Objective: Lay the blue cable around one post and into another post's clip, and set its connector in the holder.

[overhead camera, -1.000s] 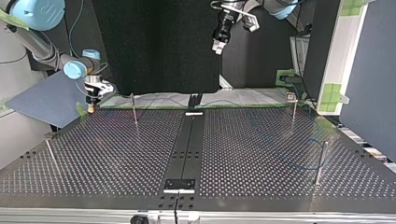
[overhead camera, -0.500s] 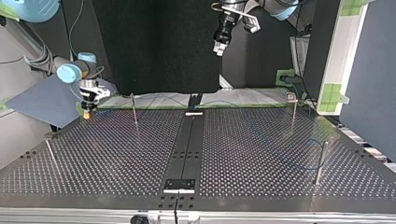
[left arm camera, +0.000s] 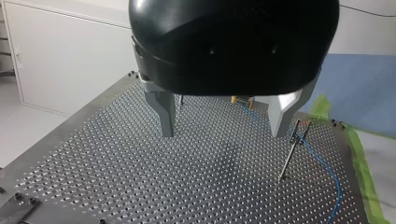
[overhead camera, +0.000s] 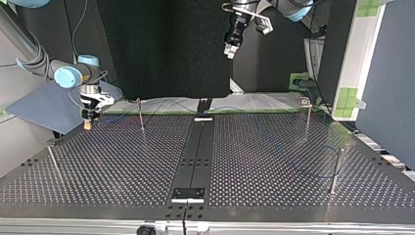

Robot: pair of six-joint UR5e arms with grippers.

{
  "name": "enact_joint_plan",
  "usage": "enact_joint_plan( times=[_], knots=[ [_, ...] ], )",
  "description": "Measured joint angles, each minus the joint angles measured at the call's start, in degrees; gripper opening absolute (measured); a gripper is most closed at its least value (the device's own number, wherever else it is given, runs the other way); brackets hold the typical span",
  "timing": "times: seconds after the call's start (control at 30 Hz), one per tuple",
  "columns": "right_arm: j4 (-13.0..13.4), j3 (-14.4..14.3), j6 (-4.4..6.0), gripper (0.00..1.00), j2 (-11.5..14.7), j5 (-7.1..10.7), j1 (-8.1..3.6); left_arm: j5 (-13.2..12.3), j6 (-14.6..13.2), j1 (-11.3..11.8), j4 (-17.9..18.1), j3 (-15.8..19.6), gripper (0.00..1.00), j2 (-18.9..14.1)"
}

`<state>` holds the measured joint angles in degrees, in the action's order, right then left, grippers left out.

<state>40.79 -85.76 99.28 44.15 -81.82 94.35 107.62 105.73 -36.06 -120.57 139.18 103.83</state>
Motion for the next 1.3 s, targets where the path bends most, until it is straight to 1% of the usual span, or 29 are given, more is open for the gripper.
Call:
enact_joint_plan(
  times=[0.23, 0.37, 0.47, 0.57, 0.67, 0.73, 0.8, 0.83, 0.87, 0.93, 1.0, 1.1, 1.17, 1.3],
  knots=[
    [0.08, -2.98, 0.16, 0.00, 3.67, -0.93, 1.24, 0.00, 0.00, 0.00, -0.11, -0.01, 1.00, 0.00],
    [-0.67, -4.51, 0.18, 0.00, 5.69, -1.42, 2.11, 0.00, 0.01, 0.00, -0.12, 0.00, 1.00, 0.00],
    [-1.75, -5.04, 0.14, 0.00, 7.20, -1.96, 3.17, 0.00, 0.04, 0.00, -0.14, 0.00, 1.00, 0.00],
    [-3.03, -5.21, 0.21, 0.00, 8.62, -2.95, 4.43, 0.00, 0.07, 0.00, -0.23, 0.00, 1.00, 0.01],
    [-4.40, -5.26, 0.21, 0.00, 10.01, -4.22, 5.79, 0.00, 0.05, 0.04, -0.38, -0.04, 1.00, 0.00],
    [-5.50, -5.31, 0.18, 0.00, 11.13, -5.22, 6.90, 0.00, 0.03, 0.15, -0.48, -0.05, 1.00, 0.00],
    [-6.67, -5.59, 0.19, 0.00, 12.31, -6.08, 7.77, 0.00, 0.01, 0.28, -0.68, -0.06, 1.00, 0.00],
    [-7.18, -5.81, 0.26, 0.00, 12.81, -6.41, 7.99, 0.00, 0.01, 0.32, -0.78, -0.06, 1.00, 0.00],
    [-7.68, -6.09, 0.37, 0.00, 13.31, -6.74, 8.12, 0.00, 0.01, 0.36, -0.87, -0.05, 1.00, 0.00],
    [-8.80, -6.91, 0.95, 0.00, 14.44, -7.34, 8.15, 0.00, 0.00, 0.46, -1.00, -0.04, 1.00, 0.00],
    [-9.80, -7.91, 1.82, 0.00, 15.55, -7.63, 7.98, 0.00, 0.00, 0.53, -1.05, -0.04, 1.00, 0.00],
    [-9.88, -9.32, 3.18, 0.00, 17.03, -7.71, 7.51, 0.00, 0.00, 0.66, -1.17, -0.03, 1.00, 0.00],
    [-9.82, -10.06, 3.88, 0.00, 17.78, -7.74, 7.17, 0.00, 0.00, 0.82, -1.34, -0.04, 1.00, 0.00],
    [-10.76, -11.66, 4.66, 0.00, 19.67, -7.80, 6.57, 0.01, 0.00, 1.14, -1.57, -0.04, 1.00, 0.00]
  ],
)
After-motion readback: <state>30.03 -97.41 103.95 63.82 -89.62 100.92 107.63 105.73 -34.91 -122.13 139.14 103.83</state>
